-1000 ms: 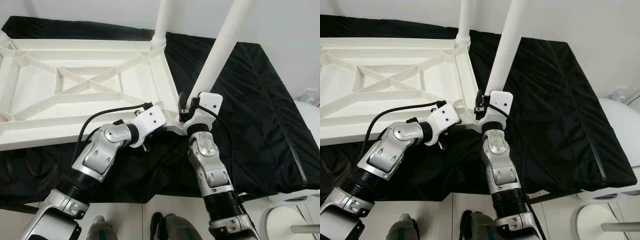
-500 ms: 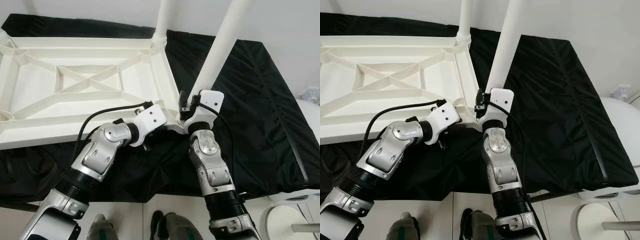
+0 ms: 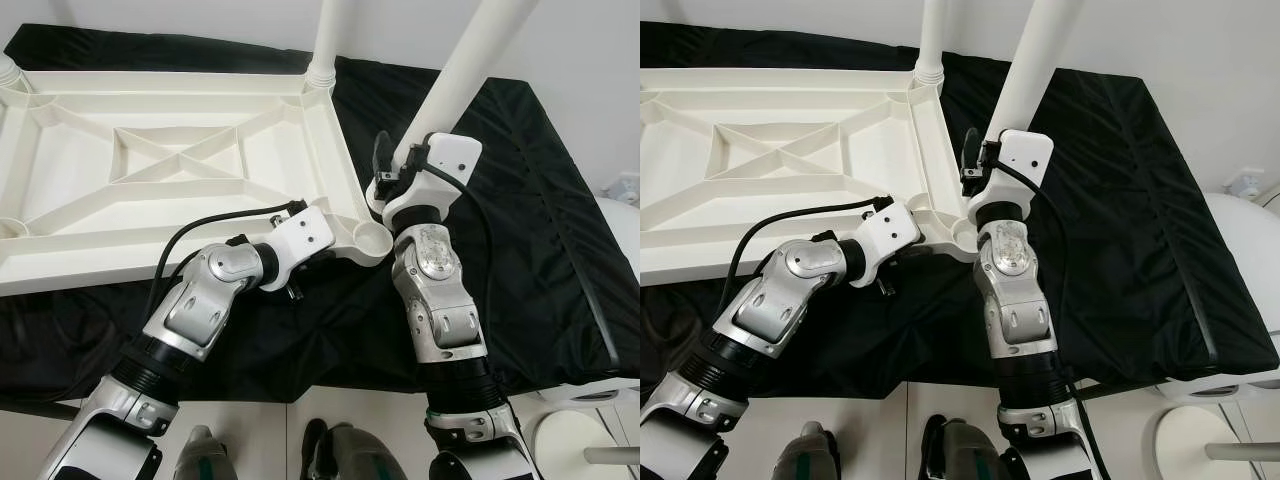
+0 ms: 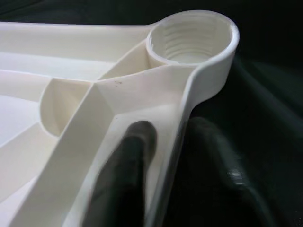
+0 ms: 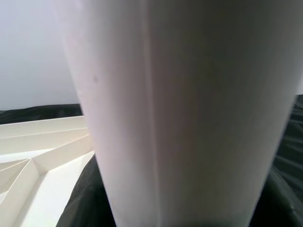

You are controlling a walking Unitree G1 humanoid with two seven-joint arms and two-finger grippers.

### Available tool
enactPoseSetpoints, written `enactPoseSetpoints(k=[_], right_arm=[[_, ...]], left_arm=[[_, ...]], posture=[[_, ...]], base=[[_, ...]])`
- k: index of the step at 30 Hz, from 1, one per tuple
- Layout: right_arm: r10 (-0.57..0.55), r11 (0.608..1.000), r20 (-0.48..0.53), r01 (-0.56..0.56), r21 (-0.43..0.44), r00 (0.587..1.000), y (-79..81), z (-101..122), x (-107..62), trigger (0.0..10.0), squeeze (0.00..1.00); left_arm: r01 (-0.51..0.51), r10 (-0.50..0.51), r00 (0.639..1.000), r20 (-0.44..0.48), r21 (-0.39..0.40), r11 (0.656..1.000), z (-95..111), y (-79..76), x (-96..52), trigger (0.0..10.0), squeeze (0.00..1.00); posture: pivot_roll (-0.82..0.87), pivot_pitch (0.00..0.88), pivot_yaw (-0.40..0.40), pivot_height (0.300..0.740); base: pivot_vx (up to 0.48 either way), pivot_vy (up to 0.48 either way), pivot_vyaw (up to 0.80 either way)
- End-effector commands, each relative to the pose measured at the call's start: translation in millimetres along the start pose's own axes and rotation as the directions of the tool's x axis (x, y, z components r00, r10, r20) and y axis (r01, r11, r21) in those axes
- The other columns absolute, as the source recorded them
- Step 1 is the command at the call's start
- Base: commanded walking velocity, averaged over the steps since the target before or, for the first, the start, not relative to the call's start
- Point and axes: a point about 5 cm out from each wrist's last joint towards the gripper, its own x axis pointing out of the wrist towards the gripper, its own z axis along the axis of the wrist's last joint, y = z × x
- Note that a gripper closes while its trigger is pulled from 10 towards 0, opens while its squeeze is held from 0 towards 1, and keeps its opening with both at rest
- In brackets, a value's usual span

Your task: Building children table

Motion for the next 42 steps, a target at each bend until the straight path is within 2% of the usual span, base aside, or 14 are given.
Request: enactPoseSetpoints(k=[1, 9, 17, 19, 20, 21, 26, 31, 32, 33, 34, 38, 41, 42], right_arm=[[-0.01, 1.0, 0.002, 0.01, 0.004, 1.0, -3.2, 0, 0.2, 10.0, 0.0], [-0.026, 0.999, -0.025, 0.025, -0.032, 0.999, -12.4, -8, 3.1, 10.0, 0.0], [-0.016, 0.996, -0.063, 0.01, -0.088, 0.998, -30.8, -18, 12.2, 10.0, 0.0], [-0.012, 0.992, -0.101, -0.001, -0.128, 0.995, -48.8, -23, 20.0, 10.0, 0.0], [-0.012, 0.992, -0.101, -0.001, -0.128, 0.995, -48.8, -23, 20.0, 10.0, 0.0], [-0.008, 0.99, -0.119, -0.01, -0.143, 0.993, -56.3, -24, 22.5, 10.0, 0.0], [0.009, 0.988, -0.131, -0.029, -0.151, 0.991, -61.5, -24, 24.5, 10.0, 0.0], [0.104, 0.98, -0.151, -0.127, -0.154, 0.983, -70.8, -23, 30.8, 10.0, 0.0], [0.138, 0.977, -0.152, -0.16, -0.141, 0.979, -71.1, -23, 31.8, 10.0, 0.0], [0.138, 0.977, -0.152, -0.16, -0.141, 0.979, -71.1, -23, 31.8, 10.0, 0.0], [0.167, 0.973, -0.151, -0.187, -0.133, 0.974, -70.4, -23, 32.3, 10.0, 0.0], [0.264, 0.957, -0.145, -0.277, -0.083, 0.954, -66.1, -25, 33.4, 10.0, 0.0], [0.288, 0.951, -0.141, -0.3, -0.071, 0.947, -65.0, -25, 33.6, 10.0, 0.0], [0.333, 0.938, -0.138, -0.343, -0.051, 0.933, -62.2, -25, 32.5, 10.0, 0.0]], left_arm=[[0.054, -0.056, 0.997, 0.061, 0.035, 0.998, 14, -5.5, 3.4, 10.0, 1.0], [0.067, -0.069, 0.994, 0.084, 0.03, 0.997, 18, -4.8, 0.6, 10.0, 1.0], [0.079, -0.079, 0.989, 0.128, -0.001, 0.997, 22, -3.7, -3.3, 10.0, 1.0], [0.055, -0.046, 0.982, 0.186, -0.043, 0.998, 28, 2.4, -8.2, 10.0, 1.0], [0.055, -0.046, 0.982, 0.186, -0.043, 0.998, 28, 2.4, -8.2, 10.0, 1.0], [0.043, -0.026, 0.976, 0.215, -0.073, 0.996, 32, 5.9, -10.5, 10.0, 1.0], [0.021, 0.003, 0.97, 0.244, -0.096, 0.995, 36, 10.3, -12.7, 10.0, 1.0], [-0.1, 0.155, 0.93, 0.332, -0.176, 0.979, 53, 34.3, -20.7, 10.0, 1.0], [-0.12, 0.185, 0.918, 0.35, -0.197, 0.973, 57, 40.3, -22.4, 10.0, 0.13], [-0.12, 0.185, 0.918, 0.35, -0.197, 0.973, 57, 40.3, -22.4, 10.0, 0.13], [-0.132, 0.199, 0.911, 0.361, -0.203, 0.97, 61, 43.6, -23.3, 10.0, 0.0], [-0.133, 0.211, 0.891, 0.401, -0.214, 0.968, 71, 47.4, -23.4, 10.0, 0.0], [-0.13, 0.21, 0.887, 0.412, -0.213, 0.968, 74, 47.4, -23.4, 10.0, 0.0], [-0.107, 0.2, 0.878, 0.436, -0.228, 0.968, 79, 46.7, -22.3, 10.0, 0.0]], posture=[[0.09, 0.095, -0.135, 0.74], [0.1, 0.09, -0.132, 0.74], [0.1, 0.077, -0.127, 0.74], [0.1, 0.067, -0.13, 0.74], [0.1, 0.067, -0.13, 0.74], [0.1, 0.066, -0.13, 0.74], [0.1, 0.061, -0.131, 0.74], [0.11, 0.04, -0.13, 0.74], [0.11, 0.036, -0.13, 0.74], [0.11, 0.036, -0.13, 0.74], [0.11, 0.036, -0.13, 0.74], [0.11, 0.019, -0.13, 0.74], [0.11, 0.019, -0.13, 0.74], [0.11, 0.006, -0.129, 0.74]], base=[[0.0, 0.0, 0.0], [0.0, 0.0, 0.0], [0.0, 0.0, 0.0], [0.0, 0.0, 0.0], [0.0, 0.0, 0.0], [0.0, 0.0, 0.0], [0.0, 0.0, 0.0], [0.0, 0.0, 0.0], [0.0, 0.0, 0.0], [0.0, 0.0, 0.0], [0.0, 0.0, 0.0], [0.0, 0.0, 0.0], [0.0, 0.0, 0.0], [0.0, 0.0, 0.0]])
